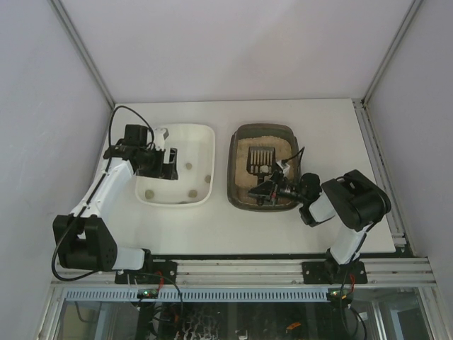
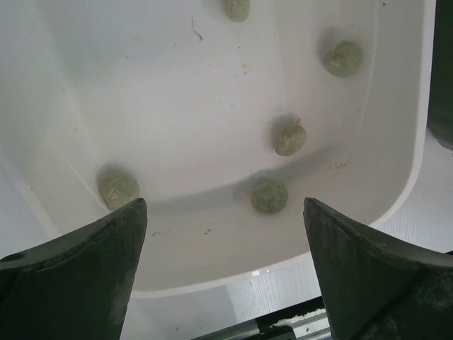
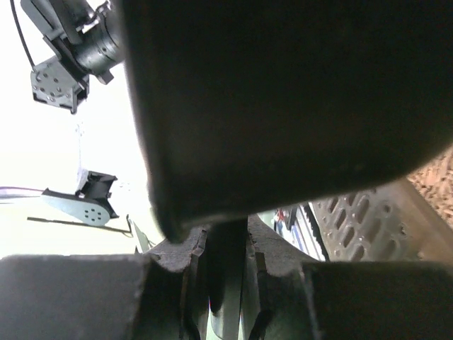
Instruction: Clean the litter box
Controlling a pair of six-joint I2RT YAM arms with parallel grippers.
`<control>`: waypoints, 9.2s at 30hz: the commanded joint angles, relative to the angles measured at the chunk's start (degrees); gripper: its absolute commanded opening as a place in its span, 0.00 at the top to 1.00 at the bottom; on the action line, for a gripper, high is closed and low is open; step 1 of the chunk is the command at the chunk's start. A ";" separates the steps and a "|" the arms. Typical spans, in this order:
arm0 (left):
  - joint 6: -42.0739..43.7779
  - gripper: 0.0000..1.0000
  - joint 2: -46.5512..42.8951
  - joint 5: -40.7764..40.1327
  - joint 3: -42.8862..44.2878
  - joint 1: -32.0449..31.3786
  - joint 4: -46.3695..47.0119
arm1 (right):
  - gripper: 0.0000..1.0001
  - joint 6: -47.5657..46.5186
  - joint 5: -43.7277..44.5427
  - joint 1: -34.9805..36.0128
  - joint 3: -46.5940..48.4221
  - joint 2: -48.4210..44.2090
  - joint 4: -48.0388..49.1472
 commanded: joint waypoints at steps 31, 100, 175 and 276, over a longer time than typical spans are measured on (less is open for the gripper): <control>4.02 0.12 1.46 10.41 1.09 10.78 -2.78 | 1.00 -9.69 -0.18 -2.57 -1.37 -17.06 -18.89; -1.24 0.00 -0.43 3.70 3.23 21.48 -2.92 | 1.00 -63.88 67.39 34.72 106.73 24.23 -148.20; -24.51 0.16 55.72 -35.70 62.85 -35.72 -1.23 | 1.00 -48.52 63.05 9.95 28.39 -62.58 -115.86; 63.53 0.00 40.11 21.48 59.88 -45.87 3.11 | 1.00 -29.13 87.98 9.92 30.16 -85.56 -144.50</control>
